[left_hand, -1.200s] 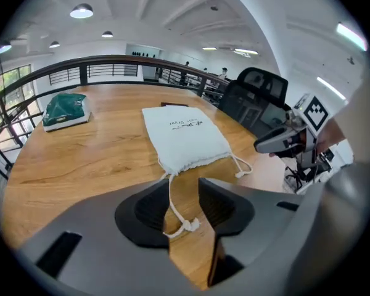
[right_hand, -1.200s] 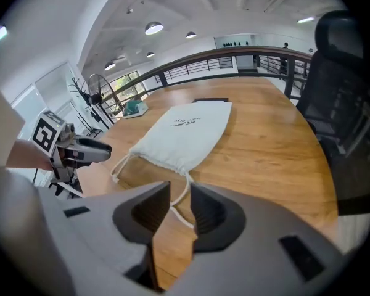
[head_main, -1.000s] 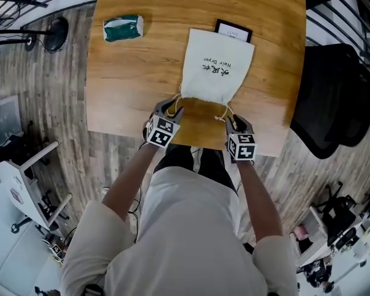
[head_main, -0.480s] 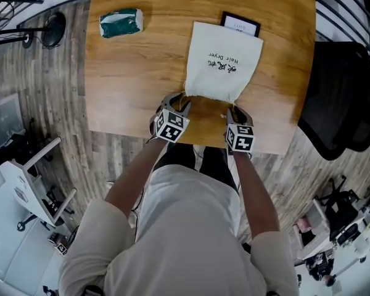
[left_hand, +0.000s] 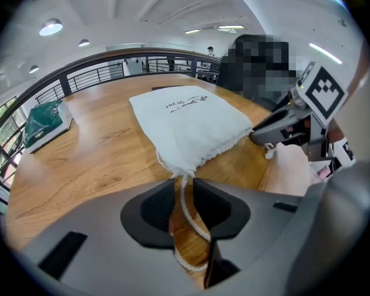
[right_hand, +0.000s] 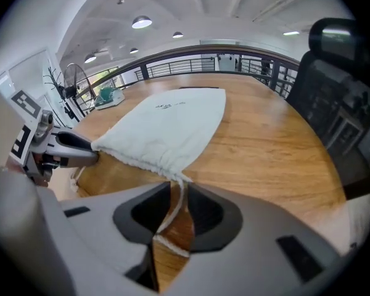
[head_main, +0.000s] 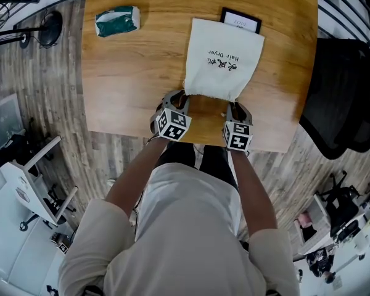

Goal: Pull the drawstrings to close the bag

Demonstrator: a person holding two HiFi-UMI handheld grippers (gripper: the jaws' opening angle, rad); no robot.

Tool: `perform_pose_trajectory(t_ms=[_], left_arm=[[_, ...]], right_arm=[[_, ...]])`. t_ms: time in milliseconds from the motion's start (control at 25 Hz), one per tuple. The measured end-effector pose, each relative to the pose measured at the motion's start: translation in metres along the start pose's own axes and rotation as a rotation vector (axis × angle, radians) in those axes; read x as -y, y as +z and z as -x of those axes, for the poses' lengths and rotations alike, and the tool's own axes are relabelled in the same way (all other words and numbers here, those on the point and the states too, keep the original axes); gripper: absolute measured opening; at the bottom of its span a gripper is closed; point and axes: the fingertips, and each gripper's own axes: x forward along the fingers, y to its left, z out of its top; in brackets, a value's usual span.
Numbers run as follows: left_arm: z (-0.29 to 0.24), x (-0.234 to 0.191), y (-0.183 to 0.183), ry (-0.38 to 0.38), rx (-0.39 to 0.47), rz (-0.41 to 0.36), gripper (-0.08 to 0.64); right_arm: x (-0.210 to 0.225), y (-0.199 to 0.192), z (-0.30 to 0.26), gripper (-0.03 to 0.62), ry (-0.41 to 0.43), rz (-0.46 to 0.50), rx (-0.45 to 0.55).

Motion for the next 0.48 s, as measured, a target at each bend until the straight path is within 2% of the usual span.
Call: perform_pose_trajectory(t_ms=[80,120,200,240,480], left_arm=[[0.0,-0.002,0.0,0.014,0.0,0.008,0.066],[0.0,-0.004,0.0,0.021,-0.002,0.011,-0.003],[0.0,-0.005,-0.002,0.025,-0.009,0.008,-0.006],[0.0,-0.004,-0.002,0.024,-0.014,0.002,-0.006],[0.012,-0.012,0.006,0.049,-0.013,-0.042,-0.006]], right_arm=[[0.004,0.001,0.0,0.063,-0.01,-0.019,0.005],[0.005,0.001,0.0,0.057,-0.01,-0.015,0.002],[0.005,-0.001,-0.001,0.04,-0.005,0.025,-0.019],[0.005,-0.002,0.0,0.008,-0.003,0.056,-0.035],[0.002,0.006,0.008,0.005,0.005,0.233,-0.077]])
